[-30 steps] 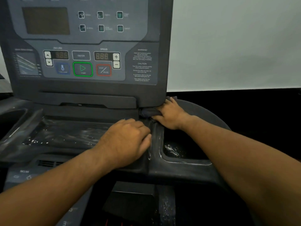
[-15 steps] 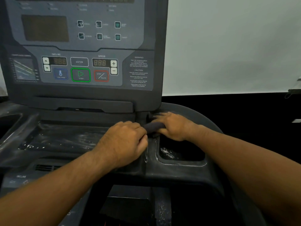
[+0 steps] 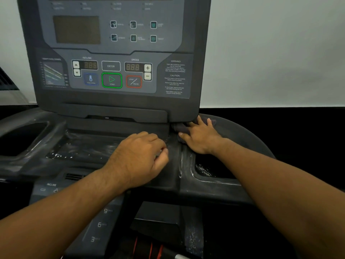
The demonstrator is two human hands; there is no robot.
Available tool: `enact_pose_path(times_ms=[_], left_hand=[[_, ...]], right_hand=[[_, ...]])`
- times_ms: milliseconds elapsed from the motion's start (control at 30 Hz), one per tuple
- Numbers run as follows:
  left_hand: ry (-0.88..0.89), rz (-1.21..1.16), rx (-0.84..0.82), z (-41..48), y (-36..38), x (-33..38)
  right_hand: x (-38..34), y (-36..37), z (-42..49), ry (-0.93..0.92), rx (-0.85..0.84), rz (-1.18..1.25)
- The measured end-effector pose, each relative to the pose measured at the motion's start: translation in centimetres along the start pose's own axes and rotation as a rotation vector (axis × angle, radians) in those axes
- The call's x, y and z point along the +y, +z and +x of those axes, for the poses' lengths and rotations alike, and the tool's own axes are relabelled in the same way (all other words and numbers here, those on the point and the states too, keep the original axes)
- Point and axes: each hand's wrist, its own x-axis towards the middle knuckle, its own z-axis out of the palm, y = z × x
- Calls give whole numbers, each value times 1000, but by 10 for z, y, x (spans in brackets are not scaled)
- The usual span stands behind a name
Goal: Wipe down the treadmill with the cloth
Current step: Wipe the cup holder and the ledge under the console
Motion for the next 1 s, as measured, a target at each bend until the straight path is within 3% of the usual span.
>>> enact_pose_path(times_ms=[267,533,667,1000], left_hand=[[-4,-12,17,6,-2,3],[-14,10,4,1,-1,1],[-28,8,-16,-2,-3,0],[-54,45,-18,6,-2,2]], right_hand=[[11,-3,-19,-82,-13,6],[-3,-2,2,19,-25,12],[-9,-4,-19,24,26,57],[-49,-7,-120,-156,-77,96]])
